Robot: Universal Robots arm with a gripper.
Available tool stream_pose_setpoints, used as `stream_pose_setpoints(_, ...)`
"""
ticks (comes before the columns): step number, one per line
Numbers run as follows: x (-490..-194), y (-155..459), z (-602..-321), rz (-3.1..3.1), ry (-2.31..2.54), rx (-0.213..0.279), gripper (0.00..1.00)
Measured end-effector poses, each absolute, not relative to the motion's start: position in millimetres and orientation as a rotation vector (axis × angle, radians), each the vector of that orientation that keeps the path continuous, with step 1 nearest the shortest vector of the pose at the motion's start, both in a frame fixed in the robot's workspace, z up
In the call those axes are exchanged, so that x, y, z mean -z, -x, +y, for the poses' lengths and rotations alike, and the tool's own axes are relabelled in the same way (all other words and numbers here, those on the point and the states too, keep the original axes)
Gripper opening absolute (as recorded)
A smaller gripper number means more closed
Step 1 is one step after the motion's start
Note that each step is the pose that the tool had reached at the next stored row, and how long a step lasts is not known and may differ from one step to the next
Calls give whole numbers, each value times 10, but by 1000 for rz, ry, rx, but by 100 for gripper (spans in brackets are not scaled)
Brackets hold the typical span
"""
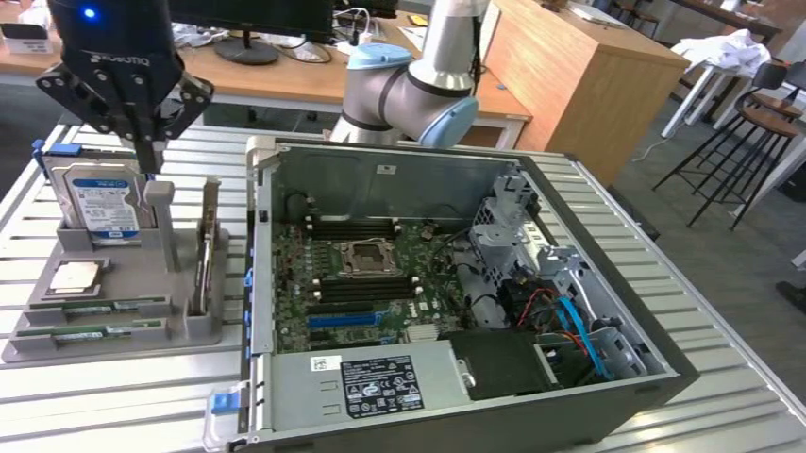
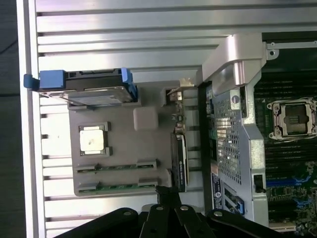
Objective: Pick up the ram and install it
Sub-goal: 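Reach for the ram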
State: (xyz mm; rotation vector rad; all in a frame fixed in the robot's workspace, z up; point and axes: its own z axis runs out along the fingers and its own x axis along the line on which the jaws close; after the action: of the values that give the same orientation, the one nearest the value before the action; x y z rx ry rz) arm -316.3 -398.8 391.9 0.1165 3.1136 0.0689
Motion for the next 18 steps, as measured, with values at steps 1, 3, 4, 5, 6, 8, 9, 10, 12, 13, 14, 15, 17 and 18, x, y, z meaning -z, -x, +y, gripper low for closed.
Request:
stream_pose_setpoints(1, -3919, 3192, -3988, 3114, -116, -69, 10)
stream_pose_setpoints(3, -3918, 3249, -3988, 3114, -117, -69, 10)
stream_pose_setpoints(4, -3918, 3278, -3988, 3114, -117, -69, 10)
stream_pose_setpoints(5, -3917, 3310, -3988, 3114, -117, -69, 10)
stream_pose_setpoints(6, -3916, 3340, -3988, 3114, -117, -69, 10)
stream_pose_setpoints(8, -3915, 3399, -3988, 3114, -117, -69, 10)
stream_pose_setpoints(9, -3914, 3428, -3988, 3114, -116, -69, 10)
stream_pose_setpoints(10, -3914, 3458, -3988, 3114, -117, -69, 10)
stream_pose_setpoints(12, -3913, 3514, -3988, 3114, -117, -69, 10)
stream_pose_setpoints(13, -3912, 3543, -3988, 3114, -117, -69, 10)
stream_pose_setpoints(14, -3912, 3572, -3988, 3114, -117, -69, 10)
stream_pose_setpoints(15, -3911, 3597, -3988, 3114, -117, -69, 10)
stream_pose_setpoints(17, -3910, 3640, -3988, 3114, -117, -69, 10)
stream_pose_setpoints(18, -3910, 3650, -3988, 3114, -117, -69, 10)
